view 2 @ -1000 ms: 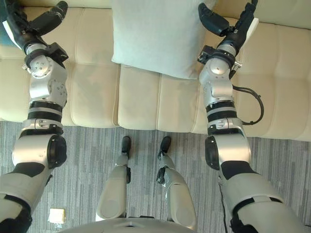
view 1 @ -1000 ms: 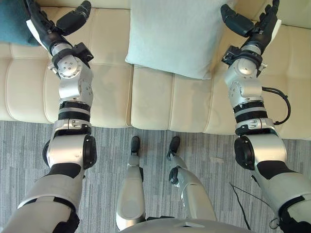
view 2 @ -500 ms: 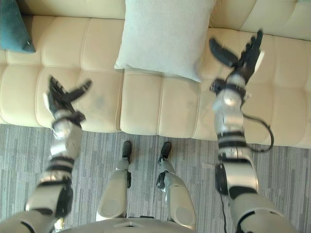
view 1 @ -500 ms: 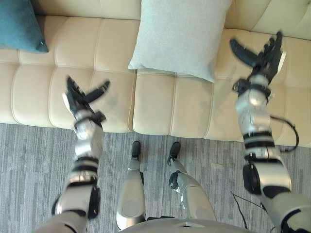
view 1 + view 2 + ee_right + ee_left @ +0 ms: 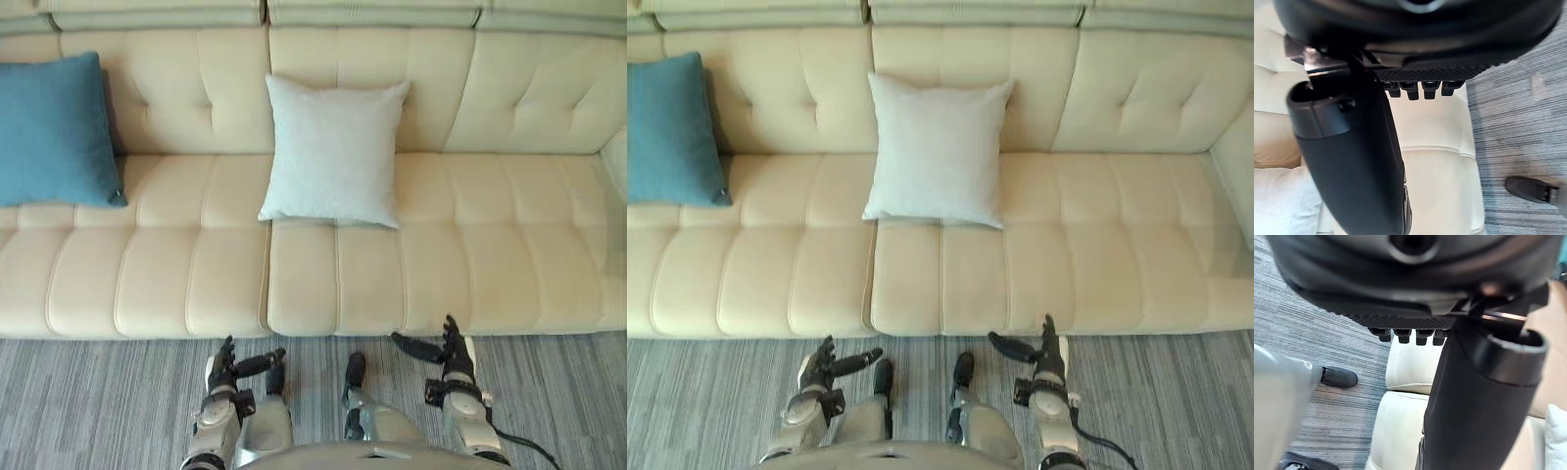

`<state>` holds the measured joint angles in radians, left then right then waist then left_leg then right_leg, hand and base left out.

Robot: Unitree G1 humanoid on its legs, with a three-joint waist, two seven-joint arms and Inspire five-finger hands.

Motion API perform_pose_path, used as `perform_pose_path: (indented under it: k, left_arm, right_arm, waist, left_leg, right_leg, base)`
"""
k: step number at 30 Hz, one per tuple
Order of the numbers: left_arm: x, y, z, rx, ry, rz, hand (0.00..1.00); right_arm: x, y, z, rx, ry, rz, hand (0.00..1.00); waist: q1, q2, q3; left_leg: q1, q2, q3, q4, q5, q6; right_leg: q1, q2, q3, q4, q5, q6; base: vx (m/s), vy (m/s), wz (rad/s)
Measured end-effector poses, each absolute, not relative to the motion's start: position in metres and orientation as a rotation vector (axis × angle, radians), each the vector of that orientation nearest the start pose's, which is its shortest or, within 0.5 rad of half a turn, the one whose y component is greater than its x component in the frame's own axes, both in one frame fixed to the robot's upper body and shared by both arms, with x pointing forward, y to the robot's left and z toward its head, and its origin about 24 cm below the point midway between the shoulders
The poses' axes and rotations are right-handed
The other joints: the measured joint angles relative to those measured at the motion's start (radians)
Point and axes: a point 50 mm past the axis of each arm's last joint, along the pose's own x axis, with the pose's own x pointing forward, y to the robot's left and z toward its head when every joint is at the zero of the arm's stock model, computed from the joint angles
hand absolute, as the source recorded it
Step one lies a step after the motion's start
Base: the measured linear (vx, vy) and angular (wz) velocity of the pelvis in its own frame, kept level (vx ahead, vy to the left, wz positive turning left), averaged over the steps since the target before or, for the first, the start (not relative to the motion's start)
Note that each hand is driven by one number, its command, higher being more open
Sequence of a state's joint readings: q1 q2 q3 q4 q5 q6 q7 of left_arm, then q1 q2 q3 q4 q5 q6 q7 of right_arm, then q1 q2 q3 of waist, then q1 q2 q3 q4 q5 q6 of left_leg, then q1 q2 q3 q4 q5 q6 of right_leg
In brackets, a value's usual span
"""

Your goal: Pick up cushions and gather them together orderly.

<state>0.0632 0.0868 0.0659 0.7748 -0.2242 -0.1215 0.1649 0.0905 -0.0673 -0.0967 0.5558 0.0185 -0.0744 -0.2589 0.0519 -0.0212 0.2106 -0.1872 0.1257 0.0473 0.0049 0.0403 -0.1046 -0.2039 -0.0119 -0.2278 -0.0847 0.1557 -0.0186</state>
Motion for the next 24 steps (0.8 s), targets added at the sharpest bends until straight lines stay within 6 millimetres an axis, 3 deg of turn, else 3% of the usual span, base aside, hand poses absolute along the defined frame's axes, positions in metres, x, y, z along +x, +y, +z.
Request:
perform_pose_path:
  k: [3,4,13,19,24]
  left_arm:
    - [0.143,0.204,-0.131,-0.055,0.799,0.363,1.0]
    - [0.132,0.204,-0.139,-0.047,0.861,0.371,1.0]
    - [0.107,0.206,-0.151,-0.018,0.964,0.376,1.0]
    - [0.103,0.208,-0.152,0.001,0.982,0.379,1.0]
    - [0.105,0.207,-0.151,0.017,0.979,0.361,1.0]
  right_arm:
    - [0.162,-0.205,-0.108,-0.111,0.675,-0.372,1.0]
    - [0.148,-0.201,-0.122,-0.089,0.762,-0.374,1.0]
    - [0.102,-0.21,-0.148,-0.022,0.968,-0.468,1.0]
    - [0.094,-0.213,-0.152,0.0,1.01,-0.499,1.0]
    - [0.108,-0.211,-0.15,0.006,0.991,-0.482,1.0]
  waist:
    - [-0.002,-0.006,-0.038]
    - [-0.008,-0.007,-0.055]
    - [-0.012,-0.01,-0.104]
    - [-0.015,-0.015,-0.119]
    - [-0.018,-0.012,-0.114]
  left_leg:
    - [0.032,-0.002,0.017,-0.004,-0.011,0.002]
    - [0.059,-0.006,0.024,-0.006,-0.017,0.006]
    - [0.156,-0.025,0.045,-0.034,-0.045,0.014]
    - [0.192,-0.031,0.063,-0.033,-0.057,0.021]
    - [0.187,-0.034,0.11,0.016,-0.086,0.034]
  right_leg:
    - [0.023,-0.002,0.014,-0.003,-0.004,0.004]
    - [0.046,-0.007,0.018,-0.003,-0.008,0.01]
    - [0.121,-0.024,0.038,-0.004,-0.031,0.039]
    - [0.148,-0.03,0.061,-0.001,-0.036,0.046]
    - [0.111,-0.033,0.098,0.06,-0.037,0.055]
  base:
    - [0.02,0.041,-0.12]
    - [0.01,0.052,-0.08]
    - [0.04,0.059,-0.05]
    - [0.05,0.054,-0.12]
    - [-0.02,0.052,-0.27]
